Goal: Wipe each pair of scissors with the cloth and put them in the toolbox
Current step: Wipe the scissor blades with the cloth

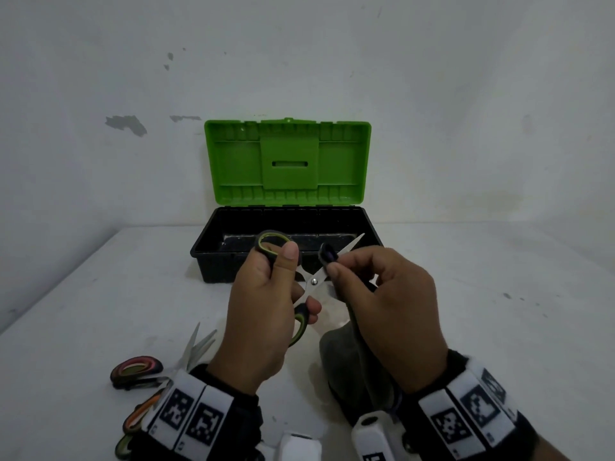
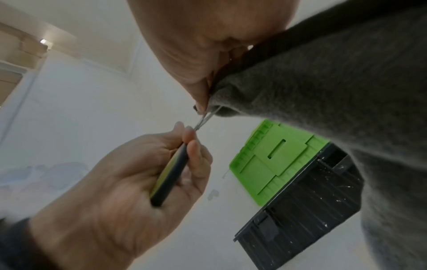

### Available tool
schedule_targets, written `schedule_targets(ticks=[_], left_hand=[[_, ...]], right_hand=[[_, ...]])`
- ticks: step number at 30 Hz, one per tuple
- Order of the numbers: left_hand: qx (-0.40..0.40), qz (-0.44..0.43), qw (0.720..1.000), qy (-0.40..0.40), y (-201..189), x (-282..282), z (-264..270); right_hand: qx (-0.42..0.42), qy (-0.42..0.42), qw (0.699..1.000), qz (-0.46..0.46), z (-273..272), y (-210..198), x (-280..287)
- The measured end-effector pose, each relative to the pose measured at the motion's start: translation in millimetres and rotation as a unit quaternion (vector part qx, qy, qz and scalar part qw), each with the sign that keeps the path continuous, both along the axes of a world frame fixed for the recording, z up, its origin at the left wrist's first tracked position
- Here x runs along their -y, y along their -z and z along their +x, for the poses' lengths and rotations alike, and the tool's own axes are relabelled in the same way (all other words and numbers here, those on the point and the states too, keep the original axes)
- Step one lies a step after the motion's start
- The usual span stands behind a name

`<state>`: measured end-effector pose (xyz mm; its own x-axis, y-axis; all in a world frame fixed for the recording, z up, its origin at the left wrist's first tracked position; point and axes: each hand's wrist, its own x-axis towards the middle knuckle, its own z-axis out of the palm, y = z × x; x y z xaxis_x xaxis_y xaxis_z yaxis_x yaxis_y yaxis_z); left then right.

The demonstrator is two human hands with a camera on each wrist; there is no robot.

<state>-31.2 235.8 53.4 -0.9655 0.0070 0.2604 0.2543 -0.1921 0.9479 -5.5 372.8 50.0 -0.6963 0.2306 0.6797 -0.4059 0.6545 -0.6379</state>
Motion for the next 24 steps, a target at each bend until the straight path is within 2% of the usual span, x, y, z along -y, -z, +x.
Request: schedule_targets(ticks=[5,8,12,17,21,24], left_hand=[[0.001,0.0,1.0,0.007,-1,-1,-1],[0.0,-0.007,1.0,0.007,0,2,-2],[0.0,-0.008,1.0,0.017,2,4,-2],[-0.006,-0.019,1.0,0.012,1,8,-2],[-0.005,-0.012,1.0,0.017,2,5,-3],[0.001,-0.01,1.0,0.018,2,4,-2]], right_hand=[[0.003,0.017,0.998,-0.066,-4,-5,-4],[0.017,0.007,0.998,-0.065,-1,-4,1],[0.012,0.034,0.996,-0.077,-7,-11,-10],[0.02,0.01,0.999,-0.049,-1,-11,-5],[0.004,0.045,0.996,-0.077,-11,-14,-18],[0.009,0.028,0.998,-0.056,-6,-10,-12]])
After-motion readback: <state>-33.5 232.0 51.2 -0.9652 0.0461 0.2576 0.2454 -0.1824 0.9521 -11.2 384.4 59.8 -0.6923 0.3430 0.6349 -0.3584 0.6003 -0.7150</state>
